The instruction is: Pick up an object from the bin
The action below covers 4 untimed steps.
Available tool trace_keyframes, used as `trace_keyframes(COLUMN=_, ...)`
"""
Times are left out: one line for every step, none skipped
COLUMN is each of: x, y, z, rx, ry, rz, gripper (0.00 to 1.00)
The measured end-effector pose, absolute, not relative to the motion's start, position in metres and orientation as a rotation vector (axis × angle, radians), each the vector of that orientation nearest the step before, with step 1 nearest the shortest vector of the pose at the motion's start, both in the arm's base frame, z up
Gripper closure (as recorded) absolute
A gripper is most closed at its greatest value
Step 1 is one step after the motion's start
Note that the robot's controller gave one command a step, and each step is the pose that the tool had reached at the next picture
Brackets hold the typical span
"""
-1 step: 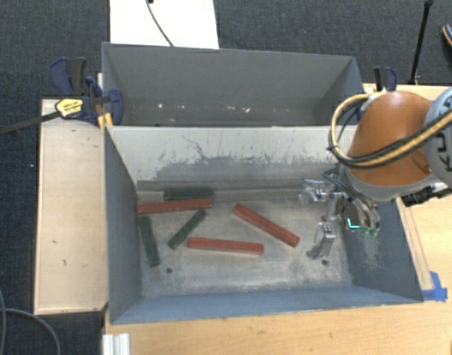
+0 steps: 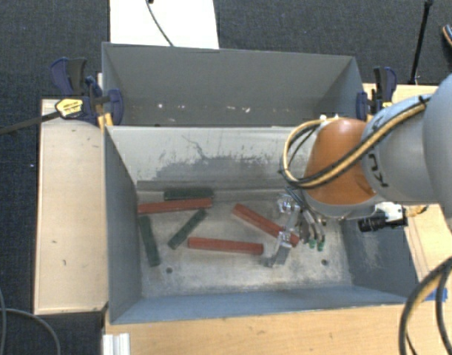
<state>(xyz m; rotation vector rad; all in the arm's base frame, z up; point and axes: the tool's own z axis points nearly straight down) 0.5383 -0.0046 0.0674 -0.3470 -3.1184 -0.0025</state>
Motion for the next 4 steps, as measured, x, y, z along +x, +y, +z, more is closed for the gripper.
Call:
trace_keyframes(x=0.562, y=0.009, z=0.103, rx=-0.369, ry=-3.127, rz=-0.003, gripper=0.0)
trace_keyframes(x=0.589, y=0.045, z=0.108, rx=-0.487, ry=-3.11, rz=-0.005, gripper=0.0)
trace_keyframes(x=0.548, y=0.001, z=0.07, rx=-0.656, ry=-3.072, rz=0.001, gripper=0.0)
trace_keyframes(x=0.574, y=0.012, z=0.072, rx=-0.459, ry=-3.114, rz=0.0, gripper=0.0)
